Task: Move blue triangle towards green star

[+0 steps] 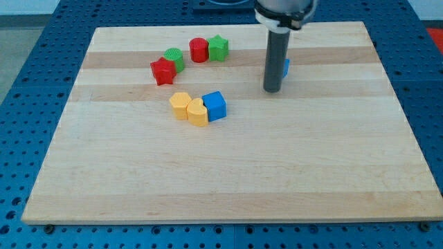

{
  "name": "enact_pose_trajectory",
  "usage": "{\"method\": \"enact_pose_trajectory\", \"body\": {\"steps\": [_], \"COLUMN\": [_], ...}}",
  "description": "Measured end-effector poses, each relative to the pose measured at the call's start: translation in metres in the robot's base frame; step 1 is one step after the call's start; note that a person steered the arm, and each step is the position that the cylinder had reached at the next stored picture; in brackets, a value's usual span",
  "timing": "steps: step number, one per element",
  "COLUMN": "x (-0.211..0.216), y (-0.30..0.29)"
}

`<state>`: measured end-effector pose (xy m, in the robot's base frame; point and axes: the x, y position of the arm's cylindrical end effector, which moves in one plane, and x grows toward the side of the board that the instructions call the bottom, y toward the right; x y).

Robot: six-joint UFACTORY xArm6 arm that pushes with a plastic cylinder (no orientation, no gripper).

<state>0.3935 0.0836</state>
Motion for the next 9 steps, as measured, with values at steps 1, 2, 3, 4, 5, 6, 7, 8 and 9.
{"method": "enact_pose_trajectory", "body": {"steps": [1,2,3,4,5,6,7,8,9], "x": [0.008,-0.005,-0.029,-0.055,-0.078,-0.084,-0.079,-0.063,-0.048], "y": [0.037,0.07,0.071,0.059,0.025,-0.004,0.02,0.031,0.03]}}
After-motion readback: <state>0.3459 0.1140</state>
